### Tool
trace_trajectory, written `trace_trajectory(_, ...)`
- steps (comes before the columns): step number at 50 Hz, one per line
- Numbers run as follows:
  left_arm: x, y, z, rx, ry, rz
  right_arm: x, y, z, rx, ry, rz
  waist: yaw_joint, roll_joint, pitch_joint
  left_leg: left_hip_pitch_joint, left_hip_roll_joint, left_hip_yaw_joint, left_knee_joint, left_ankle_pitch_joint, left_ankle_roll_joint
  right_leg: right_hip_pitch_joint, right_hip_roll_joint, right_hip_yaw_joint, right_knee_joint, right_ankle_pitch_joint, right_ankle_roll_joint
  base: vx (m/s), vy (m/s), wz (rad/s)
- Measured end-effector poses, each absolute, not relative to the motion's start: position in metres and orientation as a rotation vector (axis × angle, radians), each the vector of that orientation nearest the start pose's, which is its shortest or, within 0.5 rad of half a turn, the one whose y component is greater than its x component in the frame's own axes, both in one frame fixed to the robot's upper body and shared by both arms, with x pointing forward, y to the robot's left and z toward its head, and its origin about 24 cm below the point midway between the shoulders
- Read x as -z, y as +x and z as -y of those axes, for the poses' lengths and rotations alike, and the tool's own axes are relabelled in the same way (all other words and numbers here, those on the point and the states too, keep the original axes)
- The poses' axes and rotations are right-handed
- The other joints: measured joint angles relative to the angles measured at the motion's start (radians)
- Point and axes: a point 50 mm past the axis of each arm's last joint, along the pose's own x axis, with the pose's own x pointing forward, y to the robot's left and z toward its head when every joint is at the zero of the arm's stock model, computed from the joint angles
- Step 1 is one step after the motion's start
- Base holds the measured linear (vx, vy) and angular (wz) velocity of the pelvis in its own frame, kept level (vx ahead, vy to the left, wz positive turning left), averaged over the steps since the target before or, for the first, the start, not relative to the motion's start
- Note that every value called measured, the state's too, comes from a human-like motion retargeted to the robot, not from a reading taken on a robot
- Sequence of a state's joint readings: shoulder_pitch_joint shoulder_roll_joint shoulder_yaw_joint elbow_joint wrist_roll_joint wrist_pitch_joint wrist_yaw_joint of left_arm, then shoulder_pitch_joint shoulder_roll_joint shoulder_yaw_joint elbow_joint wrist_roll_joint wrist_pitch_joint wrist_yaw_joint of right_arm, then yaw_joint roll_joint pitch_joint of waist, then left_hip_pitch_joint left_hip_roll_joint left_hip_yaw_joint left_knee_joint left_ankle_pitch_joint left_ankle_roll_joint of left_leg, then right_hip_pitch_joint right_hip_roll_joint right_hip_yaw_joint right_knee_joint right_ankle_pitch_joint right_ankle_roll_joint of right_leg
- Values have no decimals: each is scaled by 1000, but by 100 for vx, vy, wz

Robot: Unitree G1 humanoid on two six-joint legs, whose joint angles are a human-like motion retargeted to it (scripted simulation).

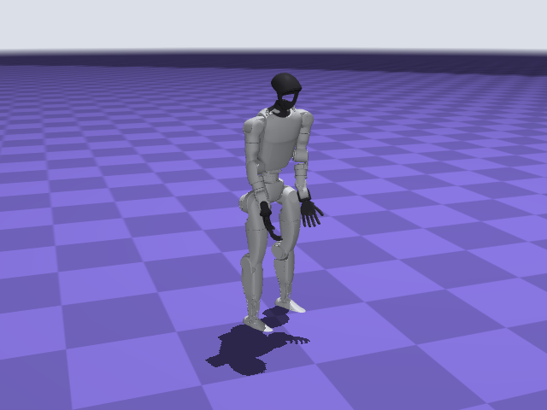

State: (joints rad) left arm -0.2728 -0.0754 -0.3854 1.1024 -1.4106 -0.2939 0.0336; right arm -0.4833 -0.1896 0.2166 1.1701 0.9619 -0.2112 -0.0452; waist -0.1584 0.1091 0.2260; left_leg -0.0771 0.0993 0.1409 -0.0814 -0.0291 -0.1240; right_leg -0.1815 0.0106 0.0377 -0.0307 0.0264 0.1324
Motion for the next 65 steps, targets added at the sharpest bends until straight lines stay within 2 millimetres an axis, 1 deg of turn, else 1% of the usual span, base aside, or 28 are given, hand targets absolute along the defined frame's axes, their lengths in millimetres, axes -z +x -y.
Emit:
trace_trajectory(2, 116, 208, -89, -400, -1005, -700, 68, 282, 186, 312, 520, -497, 0, -5, -15, 3, -1, 4, -4, 3, 3, 2, -1, 4, -4, 3, 0, 0, 0, 0)
trace_trajectory(3, 113, 214, -90, -397, -1008, -692, 63, 287, 189, 315, 524, -486, -1, -3, -6, 4, 0, 1, 0, -1, 2, 4, 1, 2, 0, -1, 0, 0, 0, 0)
trace_trajectory(5, 117, 204, -89, -406, -1009, -701, 70, 278, 184, 313, 533, -492, 0, -10, -23, 10, -1, 4, -5, 1, 5, 7, 0, 6, -3, 1, 0, 0, 0, 0)
trace_trajectory(8, 116, 204, -89, -406, -1014, -697, 69, 276, 185, 321, 547, -476, -1, -13, -25, 18, 0, 1, -3, -3, 7, 15, 1, 4, 2, -5, 0, 0, 0, 0)
trace_trajectory(10, 111, 211, -90, -400, -1020, -685, 62, 281, 191, 330, 554, -452, -3, -11, -17, 19, 3, -5, 9, -12, 7, 20, 3, 1, 9, -12, 0, 0, 0, 0)
trace_trajectory(12, 115, 200, -90, -408, -1020, -694, 69, 270, 188, 335, 563, -454, -1, -19, -36, 28, 1, -2, 1, -8, 10, 26, 1, 4, 6, -12, -1, 0, 0, 0)
trace_trajectory(13, 112, 206, -90, -405, -1024, -686, 64, 274, 191, 340, 567, -439, -3, -17, -28, 28, 2, -6, 10, -14, 10, 29, 2, 1, 10, -16, -1, 0, 0, 0)
trace_trajectory(15, 116, 195, -90, -412, -1025, -697, 71, 262, 188, 343, 577, -443, -1, -24, -47, 37, 0, -3, 5, -12, 13, 36, 1, 4, 8, -16, -1, 0, 0, 0)
trace_trajectory(17, 111, 202, -91, -409, -1028, -687, 65, 267, 193, 352, 587, -422, -3, -22, -39, 37, 3, -9, 17, -20, 13, 42, 2, -1, 14, -22, -2, 0, 0, 0)
trace_trajectory(18, 115, 194, -90, -415, -1027, -695, 69, 260, 189, 353, 592, -429, -2, -26, -52, 43, 1, -6, 12, -18, 14, 46, 1, 2, 12, -21, -2, 0, 0, 0)
trace_trajectory(20, 111, 201, -92, -415, -1033, -688, 64, 265, 194, 363, 602, -409, -3, -23, -44, 43, 3, -13, 24, -26, 14, 51, 2, -3, 17, -27, -4, 0, 0, 0)
trace_trajectory(22, 115, 190, -91, -427, -1031, -701, 70, 254, 190, 370, 615, -419, -1, -30, -62, 52, 1, -10, 18, -23, 16, 58, 0, -1, 15, -27, -4, 0, 0, 0)
trace_trajectory(23, 112, 196, -92, -426, -1033, -695, 66, 258, 193, 376, 621, -408, -2, -27, -54, 51, 2, -14, 25, -27, 15, 59, 1, -4, 19, -31, -5, 0, 0, 0)
trace_trajectory(25, 116, 185, -91, -440, -1033, -710, 72, 248, 189, 386, 636, -420, 0, -33, -70, 59, 0, -11, 20, -24, 17, 66, -1, -2, 18, -31, -6, 0, 0, 0)
trace_trajectory(27, 113, 193, -92, -440, -1035, -704, 67, 254, 194, 396, 646, -407, -1, -29, -61, 57, 2, -17, 29, -31, 16, 68, 0, -7, 24, -38, -7, 0, 0, 0)
trace_trajectory(28, 116, 185, -92, -446, -1034, -715, 72, 247, 191, 399, 650, -417, 0, -33, -70, 63, 1, -14, 24, -29, 17, 71, -1, -5, 23, -37, -8, 0, 0, 0)
trace_trajectory(31, 112, 194, -92, -446, -1035, -710, 66, 254, 195, 409, 661, -405, -2, -28, -58, 60, 3, -21, 37, -38, 16, 72, 1, -10, 32, -46, -9, 0, 0, 0)
trace_trajectory(33, 116, 184, -91, -454, -1032, -726, 73, 245, 191, 412, 668, -421, -1, -33, -70, 68, 1, -18, 30, -34, 17, 75, -2, -8, 34, -47, -10, 0, 0, 0)
trace_trajectory(36, 113, 193, -91, -450, -1033, -722, 68, 253, 196, 420, 672, -414, -3, -26, -57, 63, 3, -24, 38, -41, 14, 73, 0, -14, 41, -55, -11, 0, 0, 0)
trace_trajectory(43, 114, 195, -89, -456, -1031, -735, 69, 255, 199, 436, 674, -429, -6, -21, -47, 64, 4, -28, 37, -43, 11, 72, 1, -19, 51, -62, -14, 0, 0, 0)
trace_trajectory(45, 119, 183, -87, -466, -1028, -752, 78, 244, 194, 438, 671, -451, -5, -27, -62, 74, 1, -24, 19, -33, 12, 73, -2, -17, 50, -59, -15, 0, 0, 0)
trace_trajectory(48, 115, 196, -86, -457, -1033, -741, 71, 255, 201, 441, 668, -437, -8, -17, -43, 66, 5, -30, 26, -38, 9, 70, 1, -23, 52, -61, -16, 0, 0, 0)
trace_trajectory(50, 120, 184, -84, -462, -1034, -755, 78, 245, 196, 436, 663, -454, -9, -22, -56, 75, 1, -26, 8, -27, 10, 71, -2, -22, 51, -58, -17, 0, 0, 0)
trace_trajectory(55, 114, 195, -83, -436, -1037, -744, 71, 254, 202, 416, 641, -436, -13, -12, -42, 67, 5, -32, 13, -32, 7, 69, 1, -29, 49, -55, -18, 0, 0, 0)
trace_trajectory(57, 118, 187, -81, -428, -1034, -754, 75, 245, 199, 400, 628, -444, -13, -16, -54, 71, 2, -30, 2, -26, 8, 70, -2, -29, 47, -52, -18, 0, 0, 0)
trace_trajectory(58, 114, 193, -80, -419, -1036, -747, 71, 251, 201, 392, 621, -432, -14, -12, -47, 66, 4, -33, 9, -30, 8, 69, -1, -31, 47, -52, -18, 0, 0, 0)
trace_trajectory(60, 117, 184, -79, -409, -1034, -754, 72, 244, 197, 365, 612, -427, -14, -16, -60, 71, 1, -31, -2, -23, 9, 70, -3, -32, 46, -49, -18, 0, 0, 0)
trace_trajectory(65, 112, 181, -83, -357, -1018, -720, 63, 236, 195, 287, 566, -379, -13, -16, -76, 69, -1, -31, -5, -22, 9, 72, -6, -39, 43, -46, -17, 0, 0, 0)
